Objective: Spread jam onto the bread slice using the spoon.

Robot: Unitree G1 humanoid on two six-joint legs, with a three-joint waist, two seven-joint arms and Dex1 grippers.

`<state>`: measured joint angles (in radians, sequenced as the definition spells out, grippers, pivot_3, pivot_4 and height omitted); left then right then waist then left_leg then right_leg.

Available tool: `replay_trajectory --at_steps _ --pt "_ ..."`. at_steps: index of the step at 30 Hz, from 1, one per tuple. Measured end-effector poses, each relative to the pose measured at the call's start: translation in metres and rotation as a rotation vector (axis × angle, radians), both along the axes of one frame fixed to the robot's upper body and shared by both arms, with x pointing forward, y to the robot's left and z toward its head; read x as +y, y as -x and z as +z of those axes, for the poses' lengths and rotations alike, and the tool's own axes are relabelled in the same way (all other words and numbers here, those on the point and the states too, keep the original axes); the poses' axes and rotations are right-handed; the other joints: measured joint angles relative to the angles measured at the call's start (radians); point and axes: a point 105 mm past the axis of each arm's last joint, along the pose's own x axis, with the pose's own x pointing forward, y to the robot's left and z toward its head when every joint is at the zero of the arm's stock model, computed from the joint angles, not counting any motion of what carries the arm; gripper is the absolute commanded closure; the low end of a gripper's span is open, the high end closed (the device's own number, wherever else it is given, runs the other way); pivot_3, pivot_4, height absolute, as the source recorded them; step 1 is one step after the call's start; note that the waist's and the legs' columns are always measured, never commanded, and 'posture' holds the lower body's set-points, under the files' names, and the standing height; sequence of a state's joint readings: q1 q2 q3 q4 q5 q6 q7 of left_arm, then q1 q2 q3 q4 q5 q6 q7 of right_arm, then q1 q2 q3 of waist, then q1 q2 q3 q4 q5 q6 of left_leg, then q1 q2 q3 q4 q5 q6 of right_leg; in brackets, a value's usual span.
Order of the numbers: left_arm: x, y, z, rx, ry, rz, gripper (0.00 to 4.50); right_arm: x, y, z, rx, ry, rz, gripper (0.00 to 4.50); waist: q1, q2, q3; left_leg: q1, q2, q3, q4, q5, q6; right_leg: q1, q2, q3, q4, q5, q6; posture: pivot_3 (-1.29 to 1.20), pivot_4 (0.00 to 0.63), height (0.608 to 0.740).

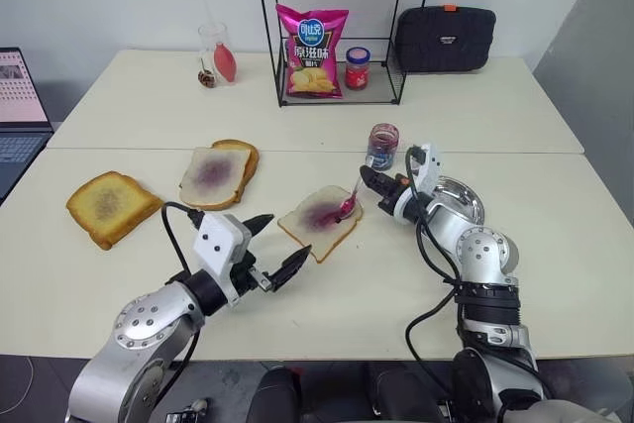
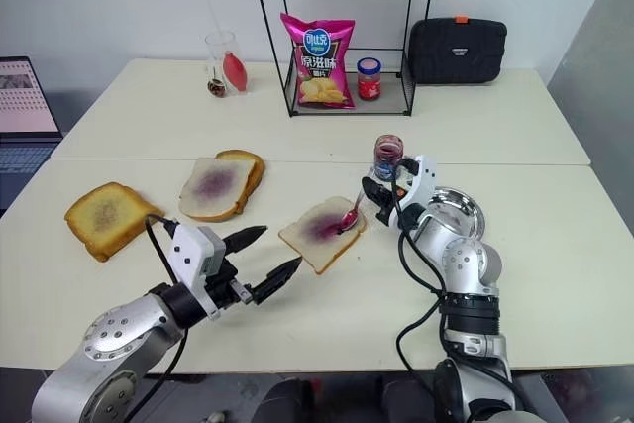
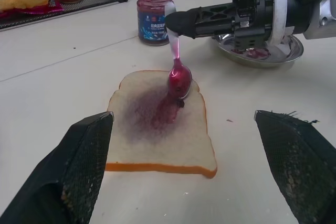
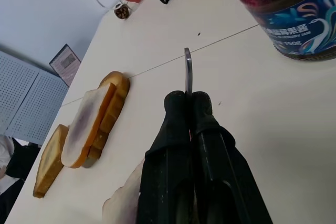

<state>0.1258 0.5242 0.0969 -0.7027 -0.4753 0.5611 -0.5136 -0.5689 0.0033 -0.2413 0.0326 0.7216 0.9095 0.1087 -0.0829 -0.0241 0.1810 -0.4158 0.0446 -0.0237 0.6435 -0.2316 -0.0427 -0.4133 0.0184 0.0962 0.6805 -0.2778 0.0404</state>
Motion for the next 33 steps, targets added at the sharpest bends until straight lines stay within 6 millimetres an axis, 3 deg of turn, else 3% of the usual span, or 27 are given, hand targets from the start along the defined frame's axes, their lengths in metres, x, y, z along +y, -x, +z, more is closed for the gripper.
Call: replay_trajectory --at_steps 11,20,25,29,33 --pt "-0.001 -0.001 0.002 -0.005 -0.001 -0.003 0.00 -0.001 -0.002 -0.017 -0.023 0.027 -0.037 4.48 0.000 0.000 0.000 0.001 0.000 0.000 0.000 0.000 0.000 0.001 0.000 0.000 0.000 0.000 0.000 0.00 0.150 0.740" --pt "0.004 0.002 -0.008 0.010 -0.003 0.003 0.00 0.004 -0.003 -0.005 -0.019 -0.014 -0.027 4.48 0.000 0.000 0.000 0.001 0.000 0.000 0.000 0.000 0.000 0.001 0.000 0.000 0.000 0.000 0.000 0.00 0.150 0.740" --pt "0.005 0.004 -0.014 0.009 0.000 0.007 0.00 0.018 -0.003 0.023 -0.041 -0.089 0.004 4.48 -0.001 0.000 0.000 0.000 0.000 0.000 0.000 0.000 0.000 0.000 0.000 0.000 0.000 0.000 0.000 0.00 0.150 0.740" --pt "0.005 0.007 -0.014 -0.003 0.003 -0.003 0.00 0.040 0.002 0.043 -0.067 -0.154 0.064 4.48 -0.002 0.000 0.000 0.000 0.001 0.000 -0.001 0.000 0.000 0.000 0.000 0.000 0.000 0.000 0.000 0.00 0.150 0.740" --pt "0.009 0.010 -0.021 0.014 0.007 0.011 0.00 0.053 -0.001 0.026 -0.020 -0.125 0.091 4.48 -0.002 0.001 0.000 0.000 0.000 0.000 -0.001 0.000 0.000 -0.001 0.000 0.000 0.000 0.000 -0.001 0.00 0.150 0.740"
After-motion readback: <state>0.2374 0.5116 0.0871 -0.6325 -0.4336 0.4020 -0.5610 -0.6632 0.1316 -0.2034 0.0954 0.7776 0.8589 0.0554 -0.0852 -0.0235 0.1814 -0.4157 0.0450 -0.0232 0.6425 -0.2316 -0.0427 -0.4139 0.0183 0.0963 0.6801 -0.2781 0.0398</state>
